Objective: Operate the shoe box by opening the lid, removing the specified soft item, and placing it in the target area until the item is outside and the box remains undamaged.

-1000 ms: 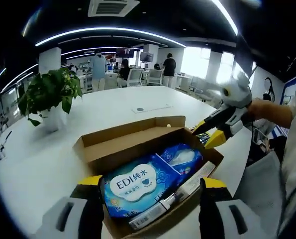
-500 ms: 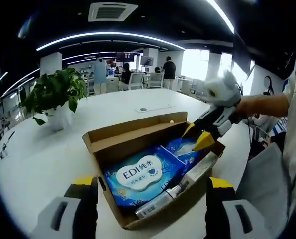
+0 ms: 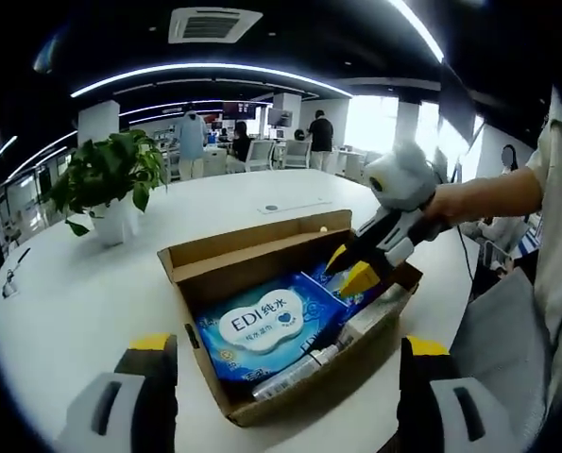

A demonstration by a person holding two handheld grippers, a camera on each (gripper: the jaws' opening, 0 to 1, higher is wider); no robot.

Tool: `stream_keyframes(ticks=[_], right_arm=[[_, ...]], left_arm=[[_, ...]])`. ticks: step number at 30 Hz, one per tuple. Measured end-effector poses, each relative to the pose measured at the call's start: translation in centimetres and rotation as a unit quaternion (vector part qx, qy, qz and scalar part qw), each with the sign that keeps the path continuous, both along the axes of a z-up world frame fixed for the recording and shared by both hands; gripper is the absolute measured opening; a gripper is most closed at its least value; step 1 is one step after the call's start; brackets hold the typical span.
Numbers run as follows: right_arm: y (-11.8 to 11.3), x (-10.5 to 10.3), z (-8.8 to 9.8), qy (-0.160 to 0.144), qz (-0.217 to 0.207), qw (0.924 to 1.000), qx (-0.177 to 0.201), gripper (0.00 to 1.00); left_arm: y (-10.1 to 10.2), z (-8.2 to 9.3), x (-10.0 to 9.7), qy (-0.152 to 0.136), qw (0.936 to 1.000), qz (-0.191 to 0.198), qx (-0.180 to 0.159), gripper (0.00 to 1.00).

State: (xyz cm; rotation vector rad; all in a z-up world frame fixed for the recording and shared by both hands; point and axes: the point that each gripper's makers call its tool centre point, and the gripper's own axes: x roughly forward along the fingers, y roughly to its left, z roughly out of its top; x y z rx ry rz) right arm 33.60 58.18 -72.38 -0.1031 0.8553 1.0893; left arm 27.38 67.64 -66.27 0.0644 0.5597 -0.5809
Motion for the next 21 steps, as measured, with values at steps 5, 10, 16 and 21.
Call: stream_keyframes(ticks=[5,10,16,21], right_arm=[[0.4,0.1,-0.9,0.007,0.000,0.9999,-0.011,0.34],[0.7,0.2,-1.6,0.009,0.004,0.9998,-0.018,0.33],[1.3,0.6,-1.8,0.010,0.004,0.9998,-0.014,0.25],[1.6,1.4,-2.5,0.016,-0.009,0.9996,-0.022,0.19]], left_arm=[[0.4,0.1,-0.1,0.000,0.9999,0.011,-0.002,1.00],[0.1,0.2,0.1,-0.004,0.9998,0.018,-0.011,1.00],[0.1,-0.3,-0.2,0.002,0.9997,0.020,-0.015,0.99],[0.8,-0.4,-0.5,0.002,0.9994,0.030,-0.018,0.97]])
